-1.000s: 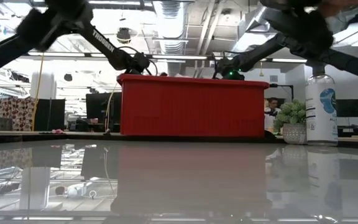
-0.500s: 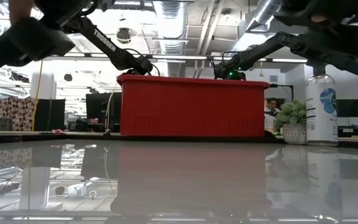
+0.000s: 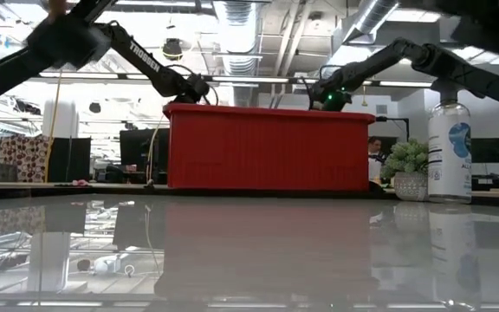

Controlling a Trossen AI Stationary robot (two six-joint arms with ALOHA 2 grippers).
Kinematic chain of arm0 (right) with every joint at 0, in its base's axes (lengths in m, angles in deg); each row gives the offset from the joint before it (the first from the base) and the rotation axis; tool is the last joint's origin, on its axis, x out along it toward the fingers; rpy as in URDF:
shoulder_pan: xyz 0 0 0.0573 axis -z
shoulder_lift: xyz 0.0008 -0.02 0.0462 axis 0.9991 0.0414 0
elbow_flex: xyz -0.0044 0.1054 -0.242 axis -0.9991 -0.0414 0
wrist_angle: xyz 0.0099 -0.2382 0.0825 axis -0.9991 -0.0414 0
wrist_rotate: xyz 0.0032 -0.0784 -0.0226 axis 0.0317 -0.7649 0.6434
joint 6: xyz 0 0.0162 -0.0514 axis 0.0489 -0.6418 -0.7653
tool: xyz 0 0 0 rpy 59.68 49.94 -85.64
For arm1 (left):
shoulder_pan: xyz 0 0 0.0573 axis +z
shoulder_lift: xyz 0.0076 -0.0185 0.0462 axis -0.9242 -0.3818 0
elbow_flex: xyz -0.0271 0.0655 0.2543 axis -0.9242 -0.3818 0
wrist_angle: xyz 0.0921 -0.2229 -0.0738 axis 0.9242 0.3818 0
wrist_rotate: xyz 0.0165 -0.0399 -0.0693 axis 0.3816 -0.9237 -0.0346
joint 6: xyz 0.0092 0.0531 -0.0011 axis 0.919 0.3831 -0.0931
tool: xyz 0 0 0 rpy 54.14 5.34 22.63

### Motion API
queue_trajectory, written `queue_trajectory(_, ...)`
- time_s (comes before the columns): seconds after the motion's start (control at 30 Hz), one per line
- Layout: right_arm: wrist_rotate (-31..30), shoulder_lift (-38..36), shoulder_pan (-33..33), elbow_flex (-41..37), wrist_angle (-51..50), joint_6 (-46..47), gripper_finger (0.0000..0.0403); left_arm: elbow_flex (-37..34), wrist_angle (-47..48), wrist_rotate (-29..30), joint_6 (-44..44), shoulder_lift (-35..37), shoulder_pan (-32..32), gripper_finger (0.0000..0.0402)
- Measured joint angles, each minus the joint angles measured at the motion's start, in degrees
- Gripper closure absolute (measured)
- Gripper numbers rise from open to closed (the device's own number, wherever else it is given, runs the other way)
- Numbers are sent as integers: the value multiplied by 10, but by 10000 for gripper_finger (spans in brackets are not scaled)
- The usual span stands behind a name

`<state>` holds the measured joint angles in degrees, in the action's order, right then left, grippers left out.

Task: Fold Laundry from Bin
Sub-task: Return to Home Position

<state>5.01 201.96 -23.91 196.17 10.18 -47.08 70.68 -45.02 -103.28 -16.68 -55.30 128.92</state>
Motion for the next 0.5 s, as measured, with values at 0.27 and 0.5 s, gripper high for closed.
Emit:
queue_trajectory(0.27,25,-47,3,0,101,-11,139,99,-96,-69,29,0,-2,41)
queue_trajectory(0.5,42,-81,2,0,157,-10,139,175,-134,-108,116,3,-17,40)
